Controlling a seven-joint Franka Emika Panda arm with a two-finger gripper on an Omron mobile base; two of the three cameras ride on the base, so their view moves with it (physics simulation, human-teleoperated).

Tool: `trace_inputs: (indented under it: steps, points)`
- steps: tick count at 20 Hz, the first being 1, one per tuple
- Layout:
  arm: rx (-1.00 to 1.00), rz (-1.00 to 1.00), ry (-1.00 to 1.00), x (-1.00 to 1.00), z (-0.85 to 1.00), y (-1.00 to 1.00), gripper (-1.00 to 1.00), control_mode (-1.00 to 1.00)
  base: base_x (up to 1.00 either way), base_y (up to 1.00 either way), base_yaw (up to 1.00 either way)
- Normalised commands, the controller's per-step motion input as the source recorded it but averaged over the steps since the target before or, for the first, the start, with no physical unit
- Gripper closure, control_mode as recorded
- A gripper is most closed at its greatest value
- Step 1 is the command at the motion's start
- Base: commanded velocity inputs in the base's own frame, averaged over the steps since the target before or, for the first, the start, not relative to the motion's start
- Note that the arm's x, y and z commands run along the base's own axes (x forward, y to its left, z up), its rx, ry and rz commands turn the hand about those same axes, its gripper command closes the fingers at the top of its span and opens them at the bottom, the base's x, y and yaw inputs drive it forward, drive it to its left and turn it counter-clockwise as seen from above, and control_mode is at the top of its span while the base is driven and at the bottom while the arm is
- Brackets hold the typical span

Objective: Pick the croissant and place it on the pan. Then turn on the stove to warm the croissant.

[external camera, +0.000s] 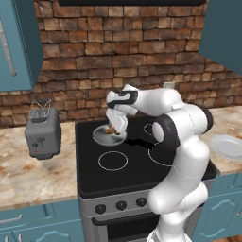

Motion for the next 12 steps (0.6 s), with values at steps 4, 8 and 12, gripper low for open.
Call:
trace_inputs:
  steps: [4,8,12]
  points:
    - [0.0,0.0,0.0,0.27,-0.18,0.02,1.0,-1.0,0.0,0.0,0.0]
    - [0.0,0.0,0.0,0.28,-0.2,0.02,1.0,-1.0,0.0,0.0,0.0]
    - [0.0,0.0,0.0,0.28,-0.2,0.06,1.0,-1.0,0.0,0.0,0.0]
